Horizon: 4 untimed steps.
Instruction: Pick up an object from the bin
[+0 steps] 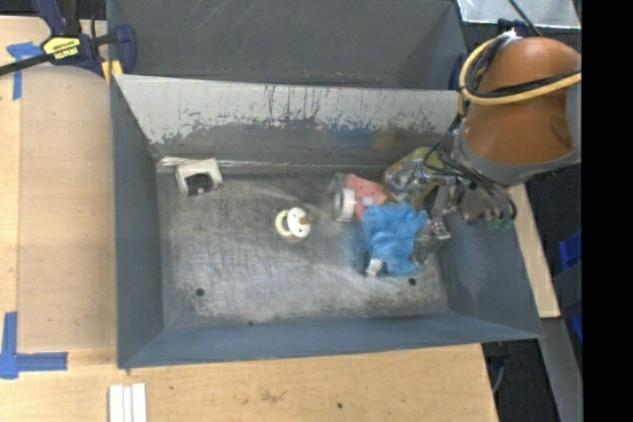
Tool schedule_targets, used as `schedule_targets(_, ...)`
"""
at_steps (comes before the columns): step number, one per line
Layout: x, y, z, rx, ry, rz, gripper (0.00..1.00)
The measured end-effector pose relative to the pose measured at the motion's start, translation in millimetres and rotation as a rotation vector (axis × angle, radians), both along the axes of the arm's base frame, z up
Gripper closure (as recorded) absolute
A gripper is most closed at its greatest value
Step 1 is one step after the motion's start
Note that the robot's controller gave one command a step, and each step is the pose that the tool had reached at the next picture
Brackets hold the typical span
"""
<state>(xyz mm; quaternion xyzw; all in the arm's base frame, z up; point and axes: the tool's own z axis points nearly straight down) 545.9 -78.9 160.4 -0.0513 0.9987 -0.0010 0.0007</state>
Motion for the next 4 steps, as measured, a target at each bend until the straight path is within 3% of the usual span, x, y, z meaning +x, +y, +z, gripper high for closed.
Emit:
schedule_targets(1, -4.3, 11, -27, -0.001, -0.008, 0.361, 0.00)
schedule_targets(2, -21.3, 28, -72, 0.002, 0.001, 0.777, 1.00)
schedule_targets(3, -21.2, 28, -72, 0.002, 0.001, 0.777, 0.00)
schedule_targets(4, -21.2, 28, -72, 0.001, 0.001, 0.778, 1.00)
